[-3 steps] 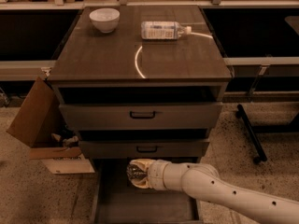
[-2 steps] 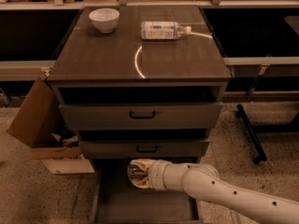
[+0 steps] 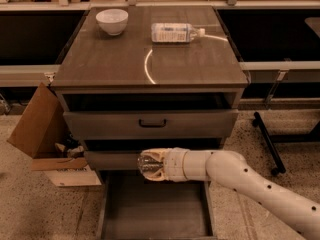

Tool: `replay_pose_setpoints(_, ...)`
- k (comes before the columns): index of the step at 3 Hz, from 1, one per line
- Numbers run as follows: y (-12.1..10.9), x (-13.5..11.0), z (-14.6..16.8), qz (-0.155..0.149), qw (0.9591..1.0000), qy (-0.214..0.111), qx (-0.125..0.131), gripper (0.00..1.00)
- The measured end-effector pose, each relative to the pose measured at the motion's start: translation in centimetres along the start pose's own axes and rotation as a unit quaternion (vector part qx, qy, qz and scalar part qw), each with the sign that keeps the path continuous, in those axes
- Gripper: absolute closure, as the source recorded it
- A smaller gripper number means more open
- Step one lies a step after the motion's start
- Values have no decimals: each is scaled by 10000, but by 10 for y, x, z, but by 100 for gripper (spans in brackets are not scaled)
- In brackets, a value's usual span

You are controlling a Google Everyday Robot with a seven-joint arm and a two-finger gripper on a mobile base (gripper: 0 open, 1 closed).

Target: Pick water bottle from bottom drawer and place on counter

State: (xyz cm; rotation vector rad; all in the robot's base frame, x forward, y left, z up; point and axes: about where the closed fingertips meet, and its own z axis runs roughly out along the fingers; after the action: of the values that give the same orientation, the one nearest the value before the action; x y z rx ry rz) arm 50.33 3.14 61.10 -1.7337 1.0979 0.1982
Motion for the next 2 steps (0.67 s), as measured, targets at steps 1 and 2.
replay_pose_setpoints(1,-43,-31,-31,-319,9990,212,-240,100)
replay_pose_setpoints(2,-75,-64,-60,-561,9957,628,-383,100)
